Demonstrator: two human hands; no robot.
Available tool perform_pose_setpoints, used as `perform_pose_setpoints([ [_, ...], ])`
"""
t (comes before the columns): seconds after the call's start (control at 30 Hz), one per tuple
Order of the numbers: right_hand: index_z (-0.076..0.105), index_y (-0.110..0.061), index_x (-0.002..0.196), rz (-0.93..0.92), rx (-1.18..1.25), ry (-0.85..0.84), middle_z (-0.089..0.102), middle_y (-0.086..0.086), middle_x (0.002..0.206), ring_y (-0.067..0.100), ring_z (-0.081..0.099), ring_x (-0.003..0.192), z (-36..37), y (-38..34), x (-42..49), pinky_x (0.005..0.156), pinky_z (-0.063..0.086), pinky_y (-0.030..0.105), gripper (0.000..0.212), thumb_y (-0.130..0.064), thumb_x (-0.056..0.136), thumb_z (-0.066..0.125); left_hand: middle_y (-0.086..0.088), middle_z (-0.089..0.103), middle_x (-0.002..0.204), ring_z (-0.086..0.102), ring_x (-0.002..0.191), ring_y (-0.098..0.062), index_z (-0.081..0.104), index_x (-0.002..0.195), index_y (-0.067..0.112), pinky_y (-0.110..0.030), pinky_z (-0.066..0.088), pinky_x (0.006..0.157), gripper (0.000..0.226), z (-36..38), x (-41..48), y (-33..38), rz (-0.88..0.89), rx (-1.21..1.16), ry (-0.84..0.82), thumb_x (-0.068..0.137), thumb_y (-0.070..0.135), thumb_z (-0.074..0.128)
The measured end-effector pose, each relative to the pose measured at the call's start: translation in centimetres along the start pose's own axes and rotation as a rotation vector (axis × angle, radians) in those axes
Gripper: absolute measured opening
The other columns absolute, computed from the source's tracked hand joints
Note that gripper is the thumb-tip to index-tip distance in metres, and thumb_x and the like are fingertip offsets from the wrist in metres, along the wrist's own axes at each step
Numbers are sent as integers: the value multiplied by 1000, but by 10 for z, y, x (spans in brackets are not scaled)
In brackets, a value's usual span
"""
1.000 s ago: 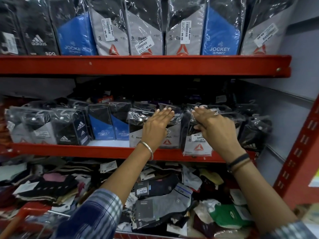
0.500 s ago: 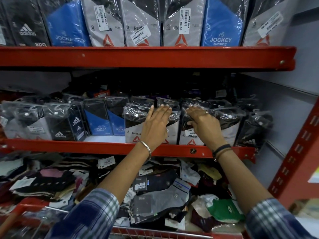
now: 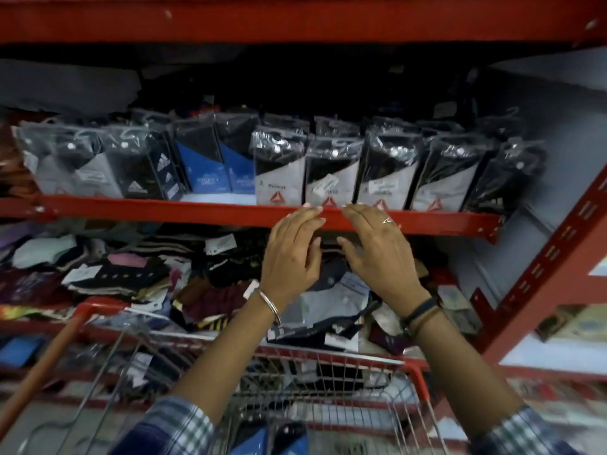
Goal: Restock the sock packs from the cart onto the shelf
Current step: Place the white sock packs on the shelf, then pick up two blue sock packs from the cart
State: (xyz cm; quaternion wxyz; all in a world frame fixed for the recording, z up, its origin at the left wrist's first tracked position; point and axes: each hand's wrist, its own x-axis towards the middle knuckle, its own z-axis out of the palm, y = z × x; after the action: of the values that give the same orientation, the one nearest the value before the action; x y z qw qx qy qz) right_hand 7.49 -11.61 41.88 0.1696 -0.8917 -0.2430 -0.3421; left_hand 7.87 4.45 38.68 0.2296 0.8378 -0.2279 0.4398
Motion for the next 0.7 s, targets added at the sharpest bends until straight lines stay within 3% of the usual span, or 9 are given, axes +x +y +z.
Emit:
perform_pose_setpoints([
  [0.1,56,-4,123,61,57,-96,62,14,122,32,57,114,18,-15,-36,103,42,46,48,-14,79,73,-13,59,124,42,125,-21,60,113,1,-36,35,104,28,-7,-48,-3,-56,-50,-95,86,4,51],
  [0.37,59,-1,119,224,220,-443,65,18,116,34,61,104,96,-55,-144,88,53,42,47,-10,75,74,-19,62,112,48,109,-23,60,109,-2,-27,35,97,31,-16,-189,-39,-306,-168,-492,87,11,42],
  [0.47,60,-4,119,281,215,-585,66,17,115,34,63,101,134,-68,-181,82,54,40,46,-11,76,73,-16,65,104,58,96,-29,60,107,5,-36,46,84,31,-6,-248,-64,-425,-236,-664,87,19,41],
  [0.53,57,-5,124,315,211,-704,63,16,121,33,60,107,157,-70,-203,88,50,39,45,-14,82,68,-14,65,98,60,89,-29,59,103,10,-36,51,75,28,1,-280,-76,-519,-315,-781,86,23,41],
  [0.63,48,-11,133,404,195,-865,57,13,131,31,56,113,197,-67,-235,92,47,38,45,-21,90,58,-16,66,88,61,76,-28,64,94,2,-29,48,66,35,19,-322,-95,-608,-370,-954,82,23,39],
  [0.7,44,-13,136,464,189,-979,54,10,134,29,54,115,224,-64,-256,94,45,37,46,-23,92,53,-18,66,89,63,77,-31,65,94,0,-32,49,67,28,32,-347,-108,-645,-346,-1064,83,14,44],
])
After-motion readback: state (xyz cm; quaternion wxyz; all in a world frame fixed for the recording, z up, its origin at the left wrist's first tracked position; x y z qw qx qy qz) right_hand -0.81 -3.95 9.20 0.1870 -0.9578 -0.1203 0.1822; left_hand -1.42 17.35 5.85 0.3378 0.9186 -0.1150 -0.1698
